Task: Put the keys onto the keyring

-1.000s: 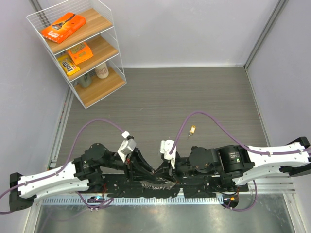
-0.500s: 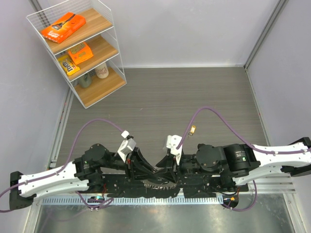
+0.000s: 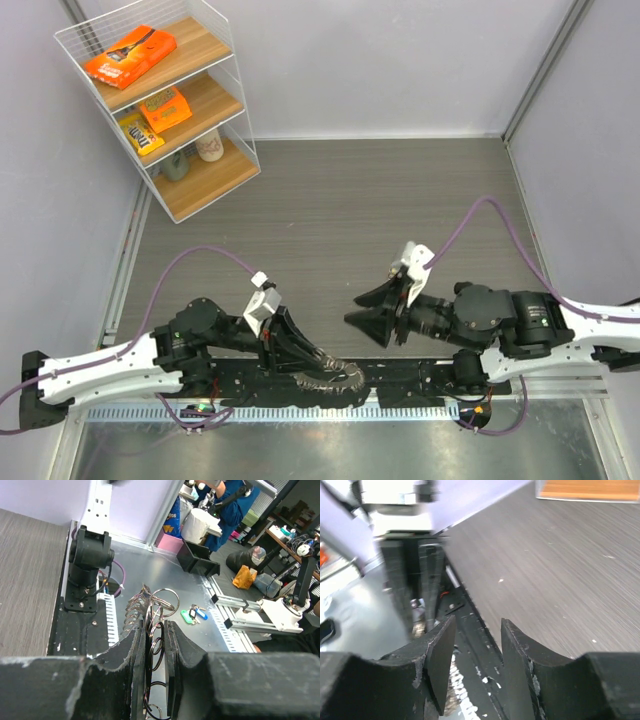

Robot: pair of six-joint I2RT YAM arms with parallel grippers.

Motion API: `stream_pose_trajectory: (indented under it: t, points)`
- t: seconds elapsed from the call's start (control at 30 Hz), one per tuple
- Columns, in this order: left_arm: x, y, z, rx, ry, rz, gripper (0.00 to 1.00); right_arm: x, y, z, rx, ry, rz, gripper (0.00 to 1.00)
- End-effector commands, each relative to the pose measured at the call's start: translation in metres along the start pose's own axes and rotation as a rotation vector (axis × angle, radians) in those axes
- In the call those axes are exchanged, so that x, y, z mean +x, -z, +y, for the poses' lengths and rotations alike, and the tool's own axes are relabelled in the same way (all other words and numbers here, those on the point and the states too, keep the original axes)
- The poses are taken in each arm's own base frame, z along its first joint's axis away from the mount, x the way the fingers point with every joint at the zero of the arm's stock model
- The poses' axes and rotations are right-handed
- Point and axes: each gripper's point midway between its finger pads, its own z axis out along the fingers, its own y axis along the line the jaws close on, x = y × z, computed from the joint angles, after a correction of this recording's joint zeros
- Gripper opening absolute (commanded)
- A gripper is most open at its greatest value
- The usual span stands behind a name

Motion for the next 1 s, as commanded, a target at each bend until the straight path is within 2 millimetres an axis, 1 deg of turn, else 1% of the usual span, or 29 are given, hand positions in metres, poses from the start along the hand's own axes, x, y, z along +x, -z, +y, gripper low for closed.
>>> stream_pose_trajectory:
  t: [0.0,0.03,0.07,0.1,0.13,0.17,0.2,0.23,0.27,0.3,0.33,0.37,0.4,0.43,0.47,0.5,0.53,0.57,0.67,0.77,0.8,0.83,0.87,0.9,0.93,0.97]
  points:
    - [-0.023,0.001,-0.012,0.029,-0.071,-0.068,0.00,0.023,0.003,-0.070,0.271,-0.108,0.009,0.48]
    - [-0.022,0.001,-0.013,0.028,-0.072,-0.063,0.00,0.030,0.001,-0.076,0.284,-0.146,0.021,0.48]
    - [-0.022,0.002,-0.012,0.024,-0.073,-0.063,0.00,0.044,0.001,-0.100,0.362,-0.167,0.038,0.48]
    - [-0.023,0.002,-0.013,0.024,-0.077,-0.064,0.00,0.054,0.000,-0.119,0.414,-0.204,0.052,0.49]
    - [-0.024,0.002,-0.013,0.025,-0.076,-0.065,0.00,0.065,-0.001,-0.126,0.437,-0.226,0.072,0.49]
    - [-0.023,0.003,-0.013,0.025,-0.076,-0.062,0.00,0.071,-0.001,-0.141,0.479,-0.248,0.082,0.49]
    - [-0.022,0.003,-0.013,0.023,-0.077,-0.062,0.00,0.084,-0.002,-0.149,0.509,-0.256,0.110,0.50]
    - [-0.023,0.003,-0.014,0.023,-0.077,-0.065,0.00,0.093,-0.003,-0.163,0.558,-0.268,0.127,0.50]
    - [-0.023,0.004,-0.013,0.021,-0.077,-0.065,0.00,0.104,-0.005,-0.171,0.585,-0.270,0.149,0.51]
    - [-0.022,0.004,-0.013,0.019,-0.074,-0.063,0.00,0.120,-0.005,-0.184,0.633,-0.277,0.184,0.51]
    - [-0.022,0.004,-0.013,0.017,-0.074,-0.064,0.00,0.125,-0.006,-0.190,0.654,-0.287,0.188,0.51]
    - [-0.020,0.005,-0.012,0.016,-0.075,-0.062,0.00,0.138,-0.005,-0.200,0.690,-0.300,0.214,0.51]
    - [-0.020,0.005,-0.012,0.016,-0.076,-0.064,0.00,0.143,-0.007,-0.204,0.701,-0.314,0.212,0.51]
    - [-0.019,0.006,-0.013,0.019,-0.073,-0.063,0.00,0.155,-0.006,-0.214,0.736,-0.330,0.229,0.51]
    - [-0.018,0.006,-0.011,0.015,-0.071,-0.062,0.00,0.158,-0.008,-0.217,0.740,-0.341,0.222,0.51]
    - [-0.018,0.007,-0.012,0.019,-0.074,-0.063,0.00,0.168,-0.007,-0.228,0.774,-0.357,0.231,0.51]
    - [-0.017,0.007,-0.011,0.016,-0.076,-0.064,0.00,0.172,-0.008,-0.231,0.775,-0.370,0.238,0.50]
    - [-0.016,0.007,-0.012,0.019,-0.076,-0.061,0.00,0.181,-0.007,-0.242,0.806,-0.385,0.248,0.50]
    - [-0.016,0.007,-0.012,0.020,-0.078,-0.057,0.00,0.191,-0.007,-0.262,0.840,-0.424,0.243,0.48]
    - [-0.014,0.007,-0.011,0.021,-0.079,-0.052,0.00,0.195,-0.013,-0.277,0.851,-0.427,0.244,0.47]
    - [-0.013,0.007,-0.011,0.023,-0.078,-0.051,0.00,0.199,-0.012,-0.283,0.867,-0.429,0.260,0.47]
    - [-0.013,0.007,-0.011,0.023,-0.078,-0.053,0.00,0.195,-0.015,-0.286,0.866,-0.424,0.247,0.47]
    - [-0.012,0.007,-0.011,0.025,-0.078,-0.050,0.00,0.200,-0.015,-0.293,0.881,-0.427,0.260,0.48]
    - [-0.011,0.007,-0.011,0.025,-0.079,-0.049,0.00,0.195,-0.017,-0.297,0.882,-0.418,0.248,0.48]
    - [-0.011,0.007,-0.011,0.025,-0.077,-0.049,0.00,0.200,-0.017,-0.304,0.896,-0.428,0.263,0.48]
    - [-0.010,0.008,-0.011,0.025,-0.078,-0.049,0.00,0.196,-0.020,-0.309,0.893,-0.418,0.254,0.48]
